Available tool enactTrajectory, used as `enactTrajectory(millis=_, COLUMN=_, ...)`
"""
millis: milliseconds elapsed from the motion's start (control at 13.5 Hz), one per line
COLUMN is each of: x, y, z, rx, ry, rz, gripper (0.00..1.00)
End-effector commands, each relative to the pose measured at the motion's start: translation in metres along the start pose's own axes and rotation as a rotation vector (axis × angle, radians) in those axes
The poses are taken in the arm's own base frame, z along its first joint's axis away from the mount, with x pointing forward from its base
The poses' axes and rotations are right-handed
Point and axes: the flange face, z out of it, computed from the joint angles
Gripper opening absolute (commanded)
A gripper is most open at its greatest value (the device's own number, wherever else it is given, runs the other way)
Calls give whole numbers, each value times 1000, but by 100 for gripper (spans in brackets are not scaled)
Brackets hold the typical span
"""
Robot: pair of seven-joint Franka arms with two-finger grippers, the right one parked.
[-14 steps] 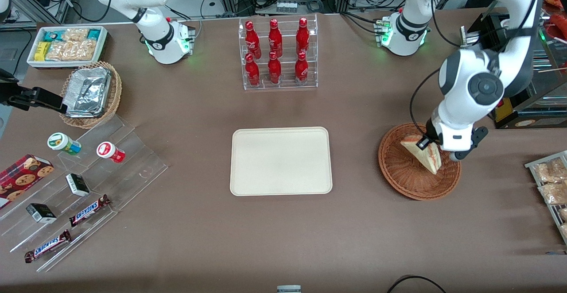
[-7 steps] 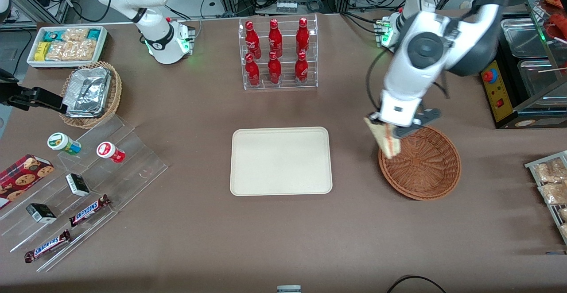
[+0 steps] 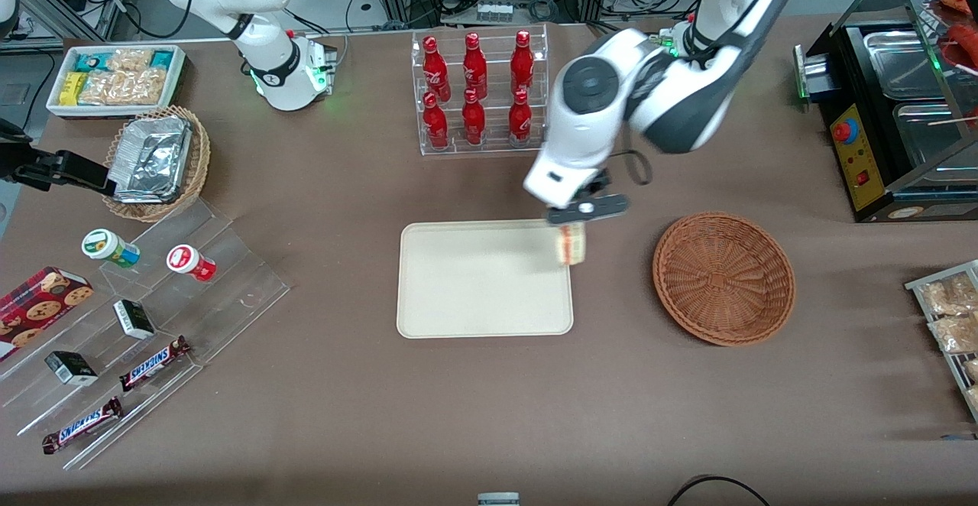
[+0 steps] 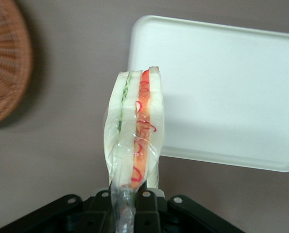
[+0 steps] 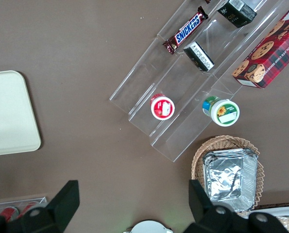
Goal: Place sandwich from basket to tray
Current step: 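Lift the sandwich with the left gripper and carry it over the white tray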
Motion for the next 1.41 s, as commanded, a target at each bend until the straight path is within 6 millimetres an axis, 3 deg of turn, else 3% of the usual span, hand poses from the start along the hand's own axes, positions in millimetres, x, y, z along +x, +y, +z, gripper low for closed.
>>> enactTrajectory(millis=0, x=4, y=63, z=54, rx=28, ry=16, rz=13, gripper=0)
enactTrajectory(millis=148, x=-6, y=96, z=84, rx=33, ry=65, rz=40, gripper=0)
enactTrajectory(millis=222, x=-5, y=103, z=96, rx=17, ry=80, rz=48, gripper=0)
enactTrajectory(millis=444, x=-13, y=120, z=109, rx=-55, ry=97, rz=60, gripper=0)
enactTrajectory(millis=667, x=-11, y=127, z=114, rx=-108, ry=106, rz=60, gripper=0)
enactTrajectory(millis=815, x=1, y=122, z=128, rx=-93, ry=121, rz=55, gripper=0)
enactTrajectory(millis=1185, x=6, y=122, z=149, rx=-59, ry=144, rz=46, gripper=0)
enactTrajectory(millis=1259, x=7, y=122, z=149, rx=-61, ry=145, rz=47, gripper=11)
enactTrajectory(millis=1333, x=7, y=122, z=149, rx=-60, ry=145, rz=48, gripper=55)
